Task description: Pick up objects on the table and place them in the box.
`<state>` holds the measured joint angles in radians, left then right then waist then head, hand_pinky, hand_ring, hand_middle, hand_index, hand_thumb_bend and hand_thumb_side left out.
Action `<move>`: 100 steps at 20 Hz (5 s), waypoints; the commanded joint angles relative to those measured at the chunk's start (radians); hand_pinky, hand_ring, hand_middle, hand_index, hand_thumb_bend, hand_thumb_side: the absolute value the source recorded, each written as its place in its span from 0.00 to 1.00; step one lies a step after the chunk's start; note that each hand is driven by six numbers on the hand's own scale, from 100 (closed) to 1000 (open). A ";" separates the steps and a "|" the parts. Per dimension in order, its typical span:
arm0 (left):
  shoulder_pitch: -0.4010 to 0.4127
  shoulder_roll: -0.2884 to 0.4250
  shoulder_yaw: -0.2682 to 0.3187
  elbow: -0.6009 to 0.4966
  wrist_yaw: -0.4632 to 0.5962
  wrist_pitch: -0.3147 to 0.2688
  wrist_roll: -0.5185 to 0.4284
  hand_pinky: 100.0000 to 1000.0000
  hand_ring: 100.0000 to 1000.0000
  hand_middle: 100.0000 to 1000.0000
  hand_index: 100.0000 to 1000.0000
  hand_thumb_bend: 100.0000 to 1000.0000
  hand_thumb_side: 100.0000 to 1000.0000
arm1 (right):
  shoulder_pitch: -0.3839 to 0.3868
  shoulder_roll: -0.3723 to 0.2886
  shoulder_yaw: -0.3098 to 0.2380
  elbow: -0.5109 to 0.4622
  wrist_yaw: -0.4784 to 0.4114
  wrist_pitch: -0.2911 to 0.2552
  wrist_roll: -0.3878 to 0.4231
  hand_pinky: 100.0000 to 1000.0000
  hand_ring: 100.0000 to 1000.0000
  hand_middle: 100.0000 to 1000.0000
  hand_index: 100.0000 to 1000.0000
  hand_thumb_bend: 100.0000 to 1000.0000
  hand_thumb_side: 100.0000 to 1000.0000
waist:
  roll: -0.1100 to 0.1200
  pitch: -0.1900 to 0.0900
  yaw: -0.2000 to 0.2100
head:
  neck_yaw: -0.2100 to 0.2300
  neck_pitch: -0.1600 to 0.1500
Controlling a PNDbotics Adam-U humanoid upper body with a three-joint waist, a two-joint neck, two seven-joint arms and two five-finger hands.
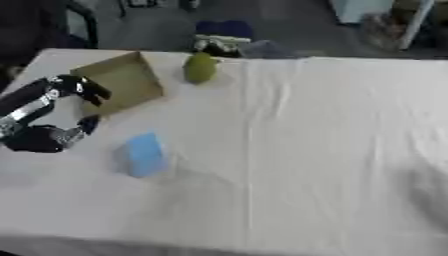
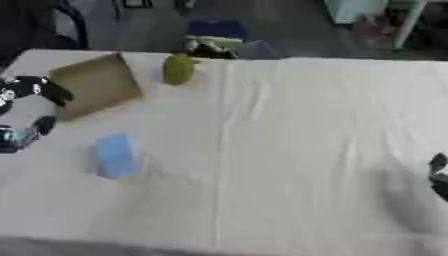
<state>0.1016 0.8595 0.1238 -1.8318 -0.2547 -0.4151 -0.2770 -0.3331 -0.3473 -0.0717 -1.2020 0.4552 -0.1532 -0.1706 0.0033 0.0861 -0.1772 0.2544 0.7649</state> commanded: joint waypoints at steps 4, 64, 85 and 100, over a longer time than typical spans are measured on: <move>-0.056 0.045 -0.057 -0.007 -0.145 0.036 -0.013 0.78 0.75 0.80 0.89 0.46 0.77 | -0.009 -0.028 0.002 -0.015 0.002 -0.002 0.006 0.72 1.00 0.57 0.88 0.00 0.23 | 0.001 -0.012 -0.004 | -0.002 0.005; -0.206 -0.147 -0.214 0.323 -0.502 0.158 0.044 0.70 0.69 0.70 0.87 0.40 0.74 | -0.010 -0.023 0.008 -0.018 -0.004 -0.004 0.012 0.72 1.00 0.57 0.88 0.00 0.24 | -0.007 -0.006 -0.024 | 0.007 0.005; -0.275 -0.092 -0.120 0.304 -0.309 0.223 0.189 0.56 0.36 0.28 0.64 0.00 0.29 | -0.005 -0.024 0.007 -0.017 -0.006 -0.003 0.010 0.72 1.00 0.56 0.88 0.00 0.25 | -0.006 -0.009 -0.021 | 0.000 0.005; -0.616 -0.048 -0.037 1.039 -0.336 0.334 0.350 0.59 0.46 0.43 0.71 0.00 0.31 | -0.013 -0.013 0.016 -0.014 -0.011 -0.008 0.017 0.72 1.00 0.56 0.88 0.00 0.25 | -0.013 -0.002 -0.051 | 0.001 0.005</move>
<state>-0.4957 0.7729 0.0753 -0.8276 -0.5746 -0.0826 0.0551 -0.3306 -0.3458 -0.0545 -1.2019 0.4483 -0.1581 -0.1578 -0.0099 0.0935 -0.2282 0.2547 0.7649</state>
